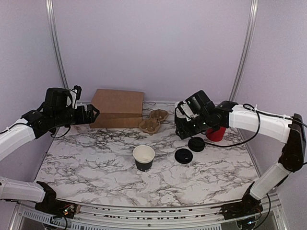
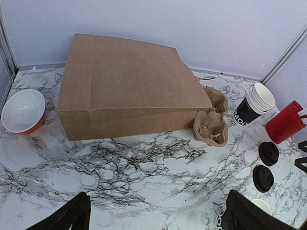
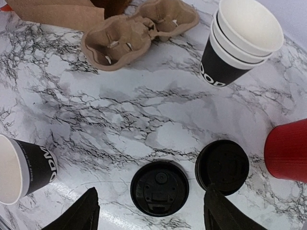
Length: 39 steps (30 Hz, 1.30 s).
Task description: Pack the takeout coffee
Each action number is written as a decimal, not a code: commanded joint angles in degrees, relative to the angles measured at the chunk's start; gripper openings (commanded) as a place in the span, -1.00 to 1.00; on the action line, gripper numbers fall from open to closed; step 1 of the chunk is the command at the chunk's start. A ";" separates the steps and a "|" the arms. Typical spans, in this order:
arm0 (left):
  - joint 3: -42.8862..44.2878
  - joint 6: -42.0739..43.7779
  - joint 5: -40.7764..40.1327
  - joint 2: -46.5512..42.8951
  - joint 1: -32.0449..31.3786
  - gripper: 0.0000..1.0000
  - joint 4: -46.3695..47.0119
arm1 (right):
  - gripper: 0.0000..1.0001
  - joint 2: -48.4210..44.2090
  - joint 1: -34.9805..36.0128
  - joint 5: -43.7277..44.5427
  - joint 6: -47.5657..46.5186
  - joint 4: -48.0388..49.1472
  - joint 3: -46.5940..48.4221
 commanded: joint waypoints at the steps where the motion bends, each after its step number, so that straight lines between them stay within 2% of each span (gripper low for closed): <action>1: -0.43 -0.33 0.61 0.38 0.26 0.98 -0.20 | 0.48 0.32 -4.08 -6.38 -3.37 1.87 -3.04; 2: -0.42 -0.34 0.65 0.43 0.27 0.98 -0.19 | 0.50 0.77 -4.65 -7.22 -3.75 2.19 -3.76; 4: -0.43 -0.34 0.68 0.47 0.29 0.98 -0.20 | 0.40 1.37 -5.61 -8.40 -4.69 2.36 -4.45; 5: -0.43 -0.43 0.78 0.47 0.29 0.98 -0.22 | 0.46 1.53 -6.07 -8.84 -5.32 2.41 -4.51; 6: -0.43 -0.40 0.76 0.44 0.33 0.99 -0.21 | 0.62 1.68 -6.58 -8.92 -6.29 2.54 -4.60; 9: -0.42 -0.40 1.05 0.47 0.33 0.98 -0.23 | 0.71 3.80 -8.59 -9.68 -8.85 2.18 -4.60; 20: -0.49 -0.62 0.68 0.39 0.26 0.98 -0.10 | 0.68 9.10 -8.84 -12.21 -9.67 4.86 -7.20; 26: -0.47 -0.60 1.07 0.95 0.32 0.98 -0.16 | 0.67 10.72 -5.36 -6.18 -6.17 5.78 -9.10; 39: -1.04 0.13 3.33 1.98 1.98 0.98 1.17 | 0.66 12.13 -4.37 -6.92 -3.44 11.17 -12.75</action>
